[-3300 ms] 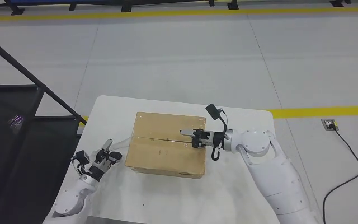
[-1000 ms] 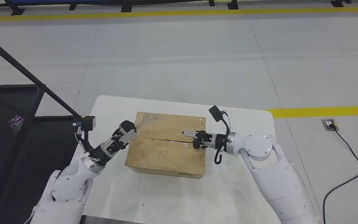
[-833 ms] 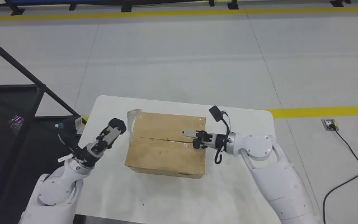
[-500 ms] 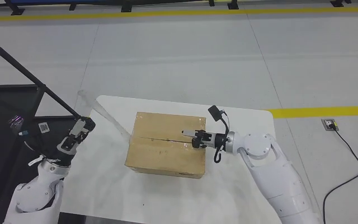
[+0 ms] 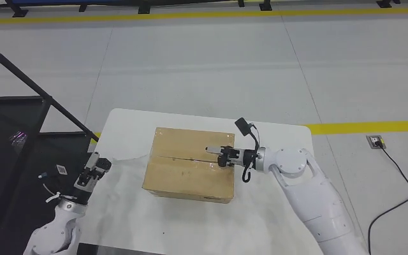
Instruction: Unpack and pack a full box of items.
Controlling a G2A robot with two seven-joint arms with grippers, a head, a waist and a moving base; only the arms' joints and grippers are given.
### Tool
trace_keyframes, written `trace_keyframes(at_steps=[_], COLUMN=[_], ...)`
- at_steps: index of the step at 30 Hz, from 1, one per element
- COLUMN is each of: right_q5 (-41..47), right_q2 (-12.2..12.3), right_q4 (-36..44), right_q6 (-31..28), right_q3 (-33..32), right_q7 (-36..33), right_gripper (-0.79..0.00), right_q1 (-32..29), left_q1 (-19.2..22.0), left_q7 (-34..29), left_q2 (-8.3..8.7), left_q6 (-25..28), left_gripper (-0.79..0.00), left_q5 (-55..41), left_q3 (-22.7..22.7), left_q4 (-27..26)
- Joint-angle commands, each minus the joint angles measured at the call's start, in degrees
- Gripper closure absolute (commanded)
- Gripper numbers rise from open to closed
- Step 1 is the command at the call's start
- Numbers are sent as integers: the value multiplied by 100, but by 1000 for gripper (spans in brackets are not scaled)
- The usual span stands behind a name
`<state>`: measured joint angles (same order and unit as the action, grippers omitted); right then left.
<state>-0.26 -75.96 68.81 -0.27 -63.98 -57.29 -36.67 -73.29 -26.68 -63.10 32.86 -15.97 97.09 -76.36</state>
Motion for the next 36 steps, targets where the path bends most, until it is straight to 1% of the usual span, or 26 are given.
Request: trace_keyframes(at_steps=[1,6,9,13,16,20,22,28,32,36], right_q5=[1,26,27,25,23,17,4,-24,-39,-57], right_q2=[-1,3,8,15,20,30,39,64,70,77], right_q4=[-35,-83,-85,-83,-74,-45,-17,65,124,168], right_q6=[-1,3,22,41,62,112,131,213,282,326], right_q3=[29,65,82,101,119,130,126,121,155,181], right_q7=[-6,0,-5,-7,-11,-3,-1,-14,-24,-27], right_gripper=[-785,-785,-785,-785,-785,-785,-785,-785,-785,-785], right_q1=[35,75,102,136,151,162,160,153,171,185], left_q1=[-42,-160,-135,51,275,555,669,1072,1348,1408], left_q7=[-367,-1059,-1196,-1082,-793,-434,-333,-361,-303,-97], left_q2=[-6,-14,-39,-73,-131,-220,-260,-371,-448,-475], left_q6=[50,202,77,-55,-392,-695,-766,-939,-803,-237], left_gripper=[-785,-785,-785,-785,-785,-785,-785,-785,-785,-785], left_q5=[-251,-329,-479,-200,-315,-736,-898,-1583,-1860,-1742], left_q3=[-116,-410,-607,-873,-1083,-1293,-1388,-1576,-1687,-1648], left_q4=[54,56,127,288,524,868,982,1406,1671,1627])
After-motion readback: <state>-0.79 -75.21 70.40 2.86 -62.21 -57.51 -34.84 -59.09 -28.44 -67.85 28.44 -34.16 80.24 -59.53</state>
